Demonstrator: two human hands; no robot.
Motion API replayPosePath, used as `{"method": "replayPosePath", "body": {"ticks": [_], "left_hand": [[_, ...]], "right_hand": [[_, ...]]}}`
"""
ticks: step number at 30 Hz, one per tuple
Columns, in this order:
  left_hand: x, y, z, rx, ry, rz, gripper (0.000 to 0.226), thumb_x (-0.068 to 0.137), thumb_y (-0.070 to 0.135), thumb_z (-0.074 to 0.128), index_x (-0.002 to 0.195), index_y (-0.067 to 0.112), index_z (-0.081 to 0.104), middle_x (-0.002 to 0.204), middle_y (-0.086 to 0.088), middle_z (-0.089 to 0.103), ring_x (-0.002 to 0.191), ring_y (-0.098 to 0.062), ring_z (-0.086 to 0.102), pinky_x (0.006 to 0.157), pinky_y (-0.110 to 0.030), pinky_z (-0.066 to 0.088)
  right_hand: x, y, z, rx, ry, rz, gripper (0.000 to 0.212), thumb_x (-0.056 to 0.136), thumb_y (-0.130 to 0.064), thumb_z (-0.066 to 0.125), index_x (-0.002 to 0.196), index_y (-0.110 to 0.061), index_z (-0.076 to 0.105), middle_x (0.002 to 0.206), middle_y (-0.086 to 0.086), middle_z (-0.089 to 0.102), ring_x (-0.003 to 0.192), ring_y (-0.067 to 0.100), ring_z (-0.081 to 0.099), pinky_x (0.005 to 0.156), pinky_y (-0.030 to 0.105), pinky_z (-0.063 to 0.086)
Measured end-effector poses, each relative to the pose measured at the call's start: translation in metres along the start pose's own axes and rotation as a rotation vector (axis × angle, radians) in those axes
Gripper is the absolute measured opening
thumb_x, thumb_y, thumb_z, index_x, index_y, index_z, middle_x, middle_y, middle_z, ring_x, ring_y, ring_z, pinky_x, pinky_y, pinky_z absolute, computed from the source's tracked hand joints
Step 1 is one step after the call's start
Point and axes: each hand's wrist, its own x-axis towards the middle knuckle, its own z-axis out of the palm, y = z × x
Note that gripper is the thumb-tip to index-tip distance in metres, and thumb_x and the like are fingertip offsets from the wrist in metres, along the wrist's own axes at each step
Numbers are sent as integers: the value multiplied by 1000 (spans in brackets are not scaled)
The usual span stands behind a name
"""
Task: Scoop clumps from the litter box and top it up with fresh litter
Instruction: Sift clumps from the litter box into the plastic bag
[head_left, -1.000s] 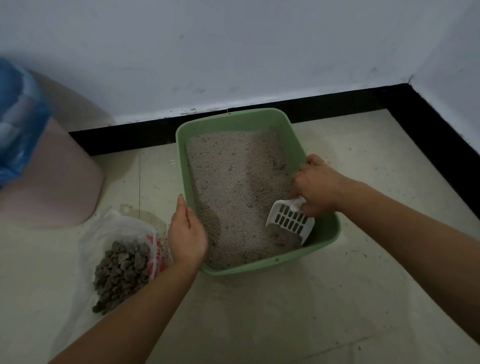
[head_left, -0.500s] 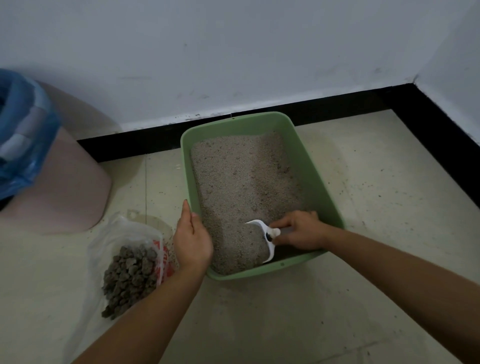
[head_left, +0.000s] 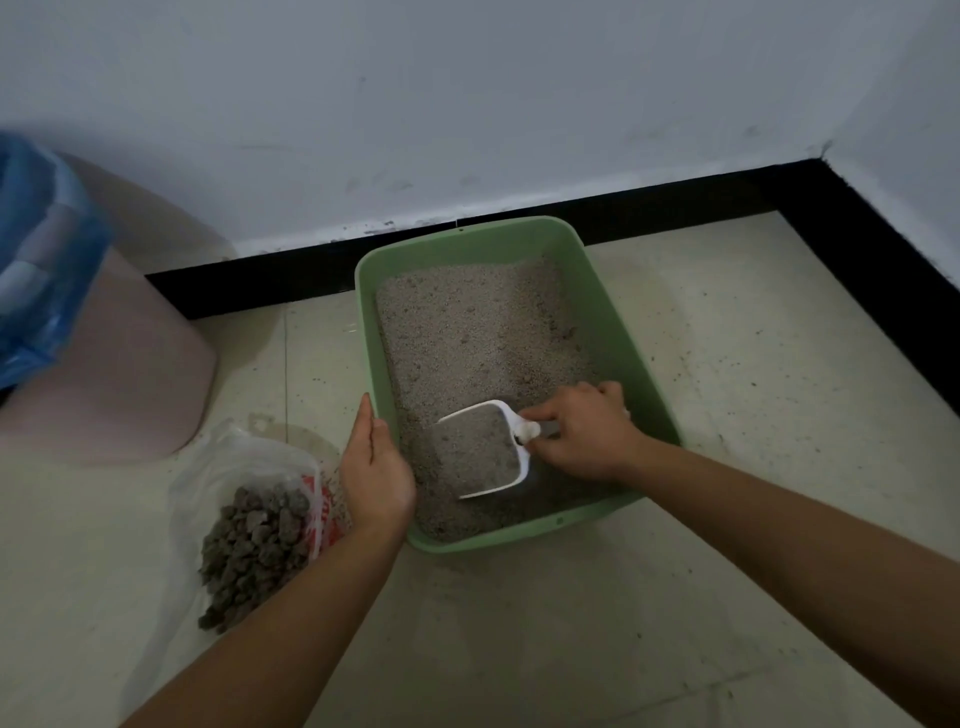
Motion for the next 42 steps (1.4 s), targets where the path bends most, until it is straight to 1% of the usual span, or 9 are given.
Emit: {"method": "replayPosePath", "body": {"ticks": [4,6,11,14,17,21,29,36,42], "left_hand": [[0,1,-1,8,13,0,42,105,17,36,147,18,42,151,0,41,139,-16,37,108,-21,24],[-1,1,-1,-5,4,-4,42,105,18,36,147,19,42,151,0,41,139,-17,37,109,-23,25],[0,1,-2,-13,3,-13,42,104,19,37,145,21,44,150,0,42,139,-17,38,108,-23,24],[-1,2,-2,-16,-4,-29,42,105,20,37,146,22,44,151,1,41,139,-17,37,107,-23,24],[-3,4,-3,-43,-16,-42,42,105,21,37,146,24,43,152,3,40,140,-17,36,111,-26,23],[-4,5,-3,-32,-15,-33,42,105,21,36,146,22,43,152,3,40,140,-17,36,111,-24,22],[-4,6,-6,-13,-28,-43,42,105,24,35,147,26,42,153,3,39,140,-18,35,117,-33,24],[-4,8,-5,-29,-32,-44,42,106,23,35,147,25,42,152,3,39,140,-17,35,117,-34,24],[-5,8,-5,-31,-24,-50,41,105,23,36,146,26,42,152,3,40,140,-18,35,118,-37,24]], "right_hand": [[0,-20,15,-55,46,-72,29,93,-45,47,91,-30,72,82,0,57,90,20,51,85,38,27],[-4,-12,17,76,2,-60,27,94,-47,50,100,-36,74,78,-5,60,88,17,53,79,35,22],[-14,11,17,442,-273,51,33,81,-51,70,115,-51,67,94,-25,68,108,8,58,111,42,30],[-14,16,5,669,-325,54,35,81,-34,78,116,-35,73,104,-16,74,102,1,66,105,34,45],[-15,28,-7,614,-218,107,38,75,-46,77,112,-42,72,102,-20,74,101,1,66,106,39,44],[-18,39,-11,676,-138,158,31,82,-26,79,111,-35,74,99,-16,75,97,4,69,101,38,51],[-14,32,-14,671,-125,144,35,83,-28,78,117,-34,72,101,-17,75,98,4,67,99,34,49],[-12,30,-16,515,-126,162,32,59,-75,64,91,-74,60,105,-30,69,109,6,62,110,54,34],[-12,28,-18,454,-102,159,33,77,-55,73,88,-79,54,106,-27,70,109,7,62,110,53,35]]}}
